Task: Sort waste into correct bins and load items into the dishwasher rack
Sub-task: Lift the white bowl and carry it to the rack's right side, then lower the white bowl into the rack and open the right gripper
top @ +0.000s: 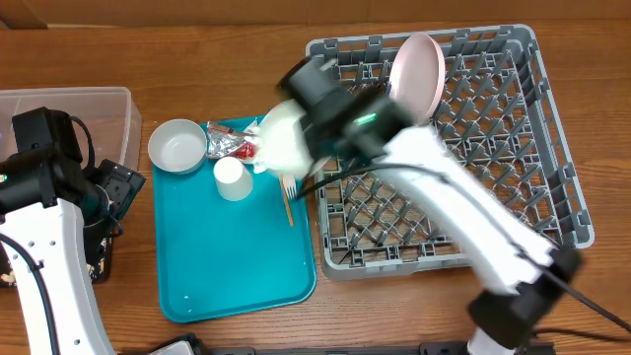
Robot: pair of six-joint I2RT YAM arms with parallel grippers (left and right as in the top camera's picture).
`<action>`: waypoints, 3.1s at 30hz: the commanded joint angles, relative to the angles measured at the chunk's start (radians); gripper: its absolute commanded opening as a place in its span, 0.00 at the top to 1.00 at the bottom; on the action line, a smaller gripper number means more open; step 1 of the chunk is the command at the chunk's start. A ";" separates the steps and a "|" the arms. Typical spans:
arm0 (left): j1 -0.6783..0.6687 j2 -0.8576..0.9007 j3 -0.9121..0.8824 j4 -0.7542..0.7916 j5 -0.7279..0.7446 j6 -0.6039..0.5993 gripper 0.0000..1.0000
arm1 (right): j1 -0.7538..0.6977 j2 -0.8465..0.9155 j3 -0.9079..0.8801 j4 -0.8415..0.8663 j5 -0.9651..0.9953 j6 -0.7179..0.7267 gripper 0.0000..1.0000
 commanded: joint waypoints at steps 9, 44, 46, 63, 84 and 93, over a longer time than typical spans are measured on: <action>0.004 0.006 0.011 0.001 0.003 -0.010 0.00 | -0.592 -0.099 0.036 0.038 0.173 0.022 0.96; 0.004 0.006 0.011 0.001 0.003 -0.010 0.00 | -0.789 0.055 -0.467 0.491 0.841 0.022 0.96; 0.004 0.006 0.011 0.001 0.003 -0.010 0.00 | -0.789 0.075 -0.468 0.488 0.842 0.022 0.96; 0.004 0.006 0.011 0.001 0.003 -0.010 0.00 | -0.764 0.143 -0.470 0.471 0.823 0.023 0.96; 0.004 0.006 0.011 0.001 0.003 -0.010 0.00 | -0.571 0.143 -0.470 0.402 0.876 0.018 0.96; 0.004 0.006 0.011 0.001 0.003 -0.010 0.00 | -0.595 0.143 -0.468 0.460 0.855 -0.004 0.87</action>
